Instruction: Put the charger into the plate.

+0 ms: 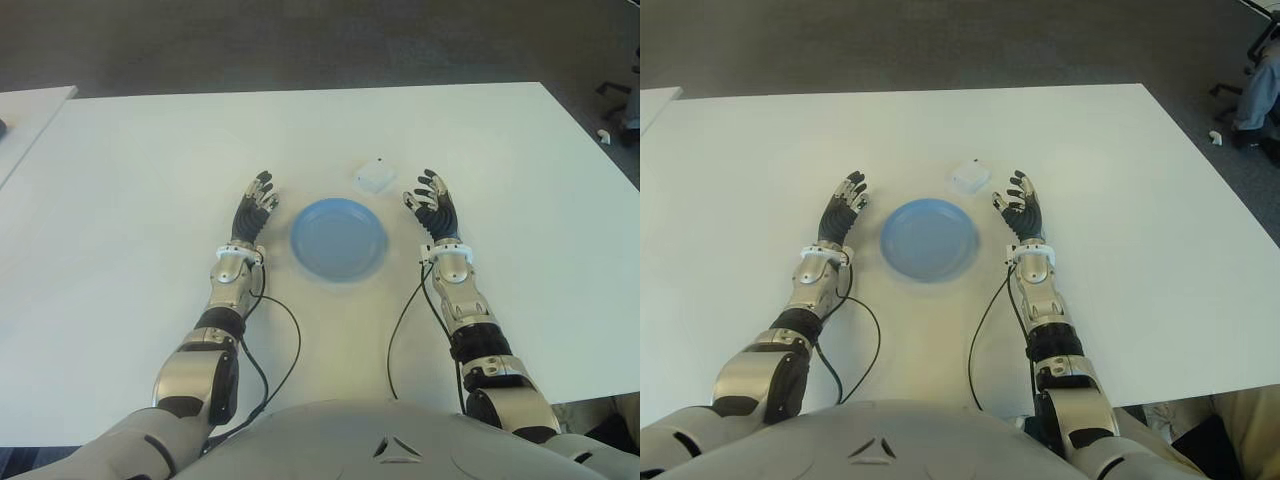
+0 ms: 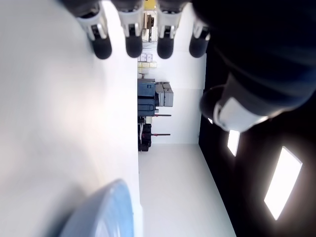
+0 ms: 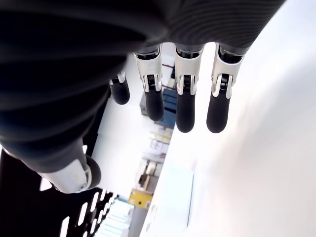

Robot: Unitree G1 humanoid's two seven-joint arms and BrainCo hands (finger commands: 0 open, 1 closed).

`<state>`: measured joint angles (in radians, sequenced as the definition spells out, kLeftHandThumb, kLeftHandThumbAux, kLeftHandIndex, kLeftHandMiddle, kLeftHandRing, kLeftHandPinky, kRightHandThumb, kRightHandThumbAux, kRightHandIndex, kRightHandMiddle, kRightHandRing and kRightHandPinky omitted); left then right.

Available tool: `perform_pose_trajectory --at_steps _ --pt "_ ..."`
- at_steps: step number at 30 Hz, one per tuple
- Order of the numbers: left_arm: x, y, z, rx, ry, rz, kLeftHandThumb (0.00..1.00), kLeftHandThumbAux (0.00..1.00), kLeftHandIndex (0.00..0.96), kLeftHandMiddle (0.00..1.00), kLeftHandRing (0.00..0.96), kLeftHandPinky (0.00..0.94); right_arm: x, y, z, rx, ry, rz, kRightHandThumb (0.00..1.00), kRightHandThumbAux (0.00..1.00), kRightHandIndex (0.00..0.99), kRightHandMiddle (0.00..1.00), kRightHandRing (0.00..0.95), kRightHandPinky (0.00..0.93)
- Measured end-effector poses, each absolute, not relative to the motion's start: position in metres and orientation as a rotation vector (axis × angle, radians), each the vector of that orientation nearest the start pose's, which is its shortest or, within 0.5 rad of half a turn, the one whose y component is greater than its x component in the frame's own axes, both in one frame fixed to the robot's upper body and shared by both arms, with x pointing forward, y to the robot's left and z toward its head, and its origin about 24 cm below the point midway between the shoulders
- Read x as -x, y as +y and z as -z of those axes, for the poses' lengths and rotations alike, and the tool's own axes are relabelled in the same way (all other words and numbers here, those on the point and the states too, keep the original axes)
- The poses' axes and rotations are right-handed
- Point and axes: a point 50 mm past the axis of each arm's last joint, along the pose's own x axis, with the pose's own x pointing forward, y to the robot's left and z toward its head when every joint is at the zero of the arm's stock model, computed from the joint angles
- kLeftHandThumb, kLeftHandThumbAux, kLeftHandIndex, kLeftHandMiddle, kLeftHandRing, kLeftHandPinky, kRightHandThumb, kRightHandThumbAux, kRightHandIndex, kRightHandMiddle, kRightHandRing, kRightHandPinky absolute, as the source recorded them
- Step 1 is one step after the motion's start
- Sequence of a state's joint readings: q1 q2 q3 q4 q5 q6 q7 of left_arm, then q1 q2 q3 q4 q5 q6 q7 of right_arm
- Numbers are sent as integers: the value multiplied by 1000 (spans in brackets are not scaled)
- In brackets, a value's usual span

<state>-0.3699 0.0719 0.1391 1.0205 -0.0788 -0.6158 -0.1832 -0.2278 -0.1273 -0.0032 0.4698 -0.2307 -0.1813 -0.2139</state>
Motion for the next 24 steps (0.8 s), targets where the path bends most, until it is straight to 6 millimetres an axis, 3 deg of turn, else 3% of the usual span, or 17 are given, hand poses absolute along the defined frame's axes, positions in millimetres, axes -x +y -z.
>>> perform_pose_trajectory --at_steps 9,14,18,24 --pt "-287 167 26 39 38 71 0 632 0 0 0 0 -296 -182 -17 415 81 74 439 644 59 201 254 325" --pt "-287 166 26 40 37 70 0 629 0 0 0 0 -311 -187 -23 466 153 35 460 642 41 209 265 347" --pt "-287 166 26 43 37 71 0 627 0 0 0 0 -335 -183 -48 510 165 7 496 635 40 212 271 351" --pt "-287 162 25 51 34 75 0 627 0 0 0 0 -361 -167 -95 576 50 -21 524 623 47 202 267 342"
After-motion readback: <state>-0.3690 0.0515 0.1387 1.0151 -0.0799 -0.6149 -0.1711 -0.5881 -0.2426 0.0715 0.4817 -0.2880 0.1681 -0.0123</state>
